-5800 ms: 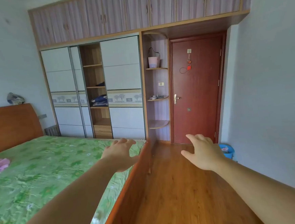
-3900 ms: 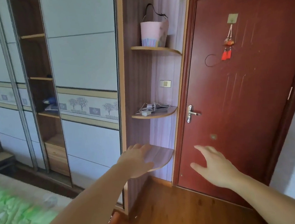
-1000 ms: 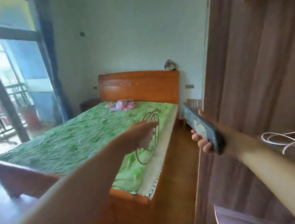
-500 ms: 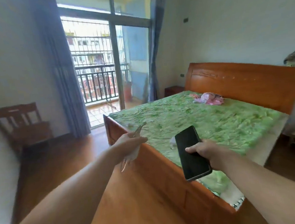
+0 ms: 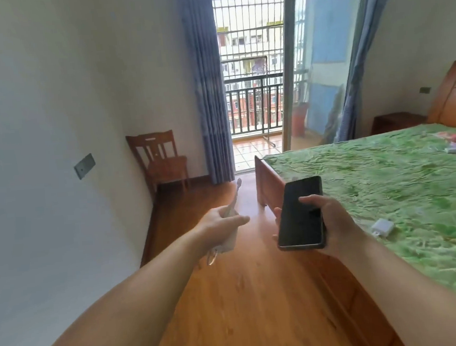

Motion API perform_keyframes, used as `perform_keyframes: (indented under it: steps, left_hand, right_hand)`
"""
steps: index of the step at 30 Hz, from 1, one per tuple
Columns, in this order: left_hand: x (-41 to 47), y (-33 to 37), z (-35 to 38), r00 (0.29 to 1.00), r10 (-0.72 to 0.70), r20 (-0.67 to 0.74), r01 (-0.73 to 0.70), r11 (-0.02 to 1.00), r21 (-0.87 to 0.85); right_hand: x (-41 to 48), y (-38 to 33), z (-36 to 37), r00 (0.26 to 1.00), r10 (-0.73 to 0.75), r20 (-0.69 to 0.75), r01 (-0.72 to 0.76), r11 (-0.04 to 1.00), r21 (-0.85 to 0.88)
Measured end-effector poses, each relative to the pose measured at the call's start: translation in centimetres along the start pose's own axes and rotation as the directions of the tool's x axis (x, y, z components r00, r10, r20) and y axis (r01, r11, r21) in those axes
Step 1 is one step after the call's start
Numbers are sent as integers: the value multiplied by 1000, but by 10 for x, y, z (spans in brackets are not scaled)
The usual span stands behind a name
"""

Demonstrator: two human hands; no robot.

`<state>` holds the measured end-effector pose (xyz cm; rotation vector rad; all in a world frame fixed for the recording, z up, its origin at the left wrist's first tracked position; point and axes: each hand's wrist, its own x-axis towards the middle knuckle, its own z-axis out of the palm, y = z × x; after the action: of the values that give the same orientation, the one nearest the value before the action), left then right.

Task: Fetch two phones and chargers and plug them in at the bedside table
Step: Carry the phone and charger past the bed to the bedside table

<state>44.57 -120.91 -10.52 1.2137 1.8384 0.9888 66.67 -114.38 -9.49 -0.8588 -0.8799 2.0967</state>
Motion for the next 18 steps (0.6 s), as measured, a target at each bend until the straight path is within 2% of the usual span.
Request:
perform_keyframes:
  steps: [3, 5, 7, 12, 15, 18]
  left_hand:
    - [17, 14, -6, 998, -9, -67, 16, 995, 102]
    - [28, 22, -9, 996, -8, -93, 22, 988, 156]
    - [38, 29, -12, 993, -13, -115, 38, 976, 214]
    - [62, 32, -22, 986, -15, -169, 83, 913, 399]
    - [83, 33, -29, 982, -9, -189, 102, 864, 493]
    - [107, 32, -40, 979, -32, -203, 134, 848, 512]
  right_hand:
    - [26, -17, -6, 989, 100, -105, -129, 936, -329]
    - [44, -29, -13, 978, 73, -198, -172, 817, -550]
    - [61, -41, -19, 976, 24, -214, -168, 707, -687]
    - [95, -62, -31, 977, -92, -190, -119, 506, -854]
    - [117, -74, -30, 979, -117, -167, -95, 462, -882]
    - [144, -83, -24, 984, -110, -143, -85, 420, -904]
